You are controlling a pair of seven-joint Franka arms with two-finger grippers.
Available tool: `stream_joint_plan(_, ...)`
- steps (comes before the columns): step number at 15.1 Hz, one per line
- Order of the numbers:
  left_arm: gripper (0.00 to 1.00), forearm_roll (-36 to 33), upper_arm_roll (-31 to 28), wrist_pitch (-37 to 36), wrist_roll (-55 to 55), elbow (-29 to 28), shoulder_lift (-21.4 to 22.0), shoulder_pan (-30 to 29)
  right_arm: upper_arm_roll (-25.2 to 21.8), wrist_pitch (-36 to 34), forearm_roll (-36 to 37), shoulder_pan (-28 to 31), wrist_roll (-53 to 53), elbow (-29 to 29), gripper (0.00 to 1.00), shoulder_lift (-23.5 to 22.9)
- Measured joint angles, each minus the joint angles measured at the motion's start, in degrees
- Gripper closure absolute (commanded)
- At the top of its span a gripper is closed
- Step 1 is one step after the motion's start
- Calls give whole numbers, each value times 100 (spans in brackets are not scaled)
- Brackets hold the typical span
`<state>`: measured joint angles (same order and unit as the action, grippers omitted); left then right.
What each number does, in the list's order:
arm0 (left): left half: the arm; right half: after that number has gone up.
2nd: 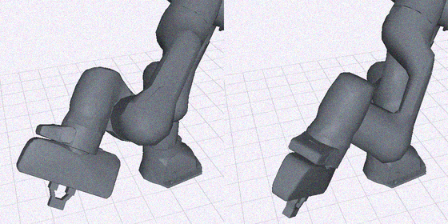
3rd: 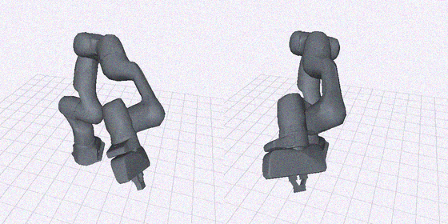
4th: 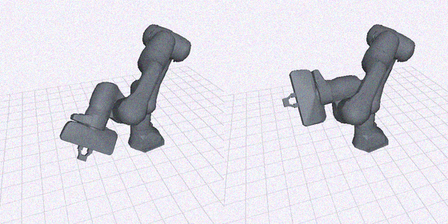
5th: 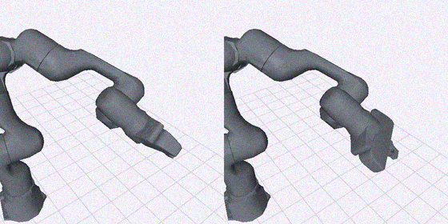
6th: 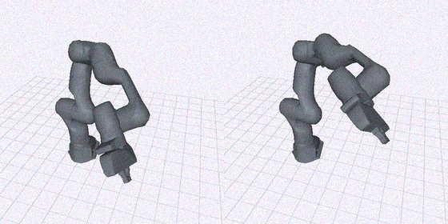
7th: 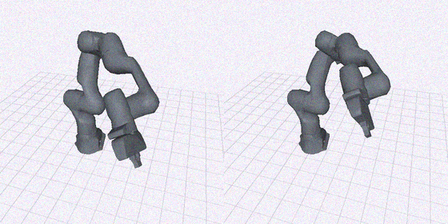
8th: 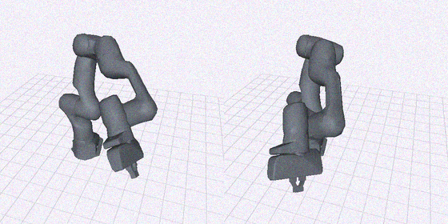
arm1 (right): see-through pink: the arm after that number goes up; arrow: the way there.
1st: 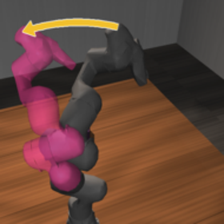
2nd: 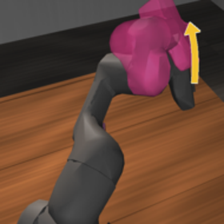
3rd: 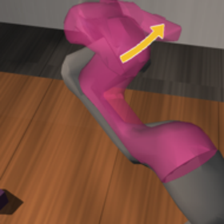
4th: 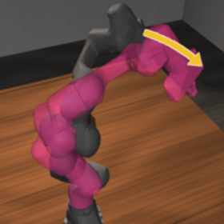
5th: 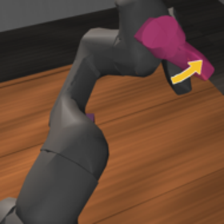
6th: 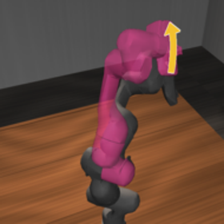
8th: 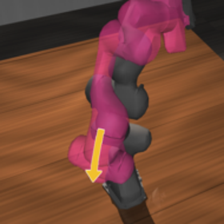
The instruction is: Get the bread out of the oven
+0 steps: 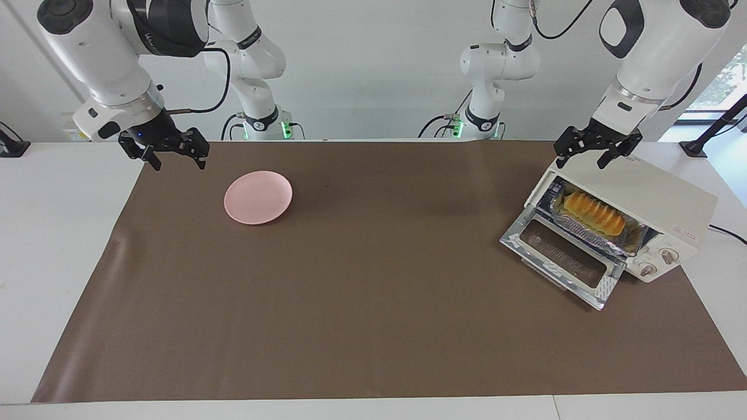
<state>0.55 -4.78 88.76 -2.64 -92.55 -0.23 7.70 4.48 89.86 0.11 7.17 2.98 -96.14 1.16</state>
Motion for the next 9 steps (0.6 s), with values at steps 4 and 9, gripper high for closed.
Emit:
stream_joint_plan(4, 0, -189, 40, -480, -1109, 1474, -1494, 44, 0, 0, 0, 0, 0, 0, 0, 0)
stream_joint_plan(9, 0, -762, 68, -271, -2851, 1928, -2484, 185, 0, 0, 0, 0, 0, 0, 0, 0)
